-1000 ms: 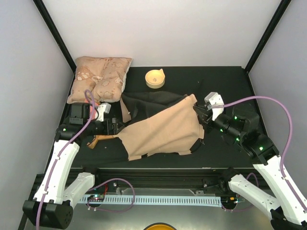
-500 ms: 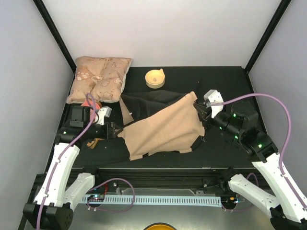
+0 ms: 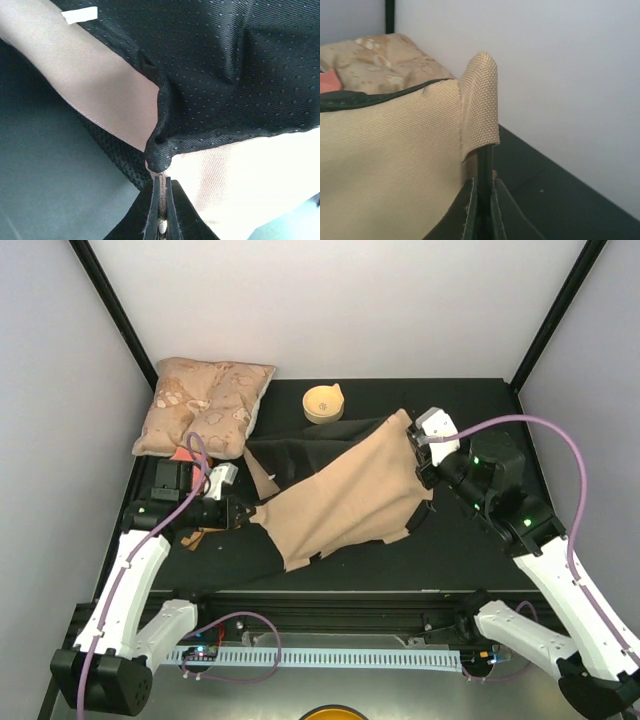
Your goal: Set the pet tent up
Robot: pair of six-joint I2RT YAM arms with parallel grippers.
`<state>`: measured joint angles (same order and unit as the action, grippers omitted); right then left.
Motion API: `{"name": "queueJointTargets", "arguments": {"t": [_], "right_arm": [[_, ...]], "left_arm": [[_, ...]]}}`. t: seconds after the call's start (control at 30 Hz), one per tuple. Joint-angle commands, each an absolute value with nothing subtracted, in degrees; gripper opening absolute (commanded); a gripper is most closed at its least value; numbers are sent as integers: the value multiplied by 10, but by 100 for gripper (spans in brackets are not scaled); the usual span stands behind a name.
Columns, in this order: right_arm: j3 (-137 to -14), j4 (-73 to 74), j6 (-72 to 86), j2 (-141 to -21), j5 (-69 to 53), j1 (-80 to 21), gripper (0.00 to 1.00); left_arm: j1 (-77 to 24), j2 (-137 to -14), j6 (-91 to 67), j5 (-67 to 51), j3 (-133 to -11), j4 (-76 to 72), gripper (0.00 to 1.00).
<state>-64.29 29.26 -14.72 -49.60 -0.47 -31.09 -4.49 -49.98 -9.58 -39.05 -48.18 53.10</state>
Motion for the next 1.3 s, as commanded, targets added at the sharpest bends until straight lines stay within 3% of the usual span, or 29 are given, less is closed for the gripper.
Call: {"name": "queueJointTargets", "arguments": {"t": [0.0, 0.17, 0.33, 0.37, 0.47, 0.5, 0.57, 0.77, 1.0, 1.27], "right_arm": [[-670, 231, -232, -533, 64, -303, 1], [-705, 155, -251, -612, 126, -285, 1], [-737, 64, -226, -706, 240, -221, 2], [-755, 67, -207, -723, 258, -214, 6], [-827, 162, -182, -751, 292, -199, 38], [-840, 191, -172, -747, 287, -199, 57], [-845, 240, -156, -724, 236, -199, 80], [-768, 352, 23, -625, 84, -199, 95], [-727, 414, 60, -510, 24, -199, 97], [-733, 377, -5, -449, -364, -200, 78]], "left_arm": [[-46, -507, -122, -460, -465, 489, 2], [-123, -463, -283, -469, -400, 333, 2], [-251, -398, -491, -359, -346, 128, 2], [-274, -392, -513, -333, -341, 102, 2], [-337, -397, -542, -273, -346, 52, 2], [-352, -406, -545, -258, -355, 46, 2], [-380, -433, -547, -233, -373, 28, 1], [-408, -556, -545, -228, -468, -19, 1], [-408, -630, -491, -217, -620, -3, 3], [-406, -662, -458, -192, -703, -2, 6]]}}
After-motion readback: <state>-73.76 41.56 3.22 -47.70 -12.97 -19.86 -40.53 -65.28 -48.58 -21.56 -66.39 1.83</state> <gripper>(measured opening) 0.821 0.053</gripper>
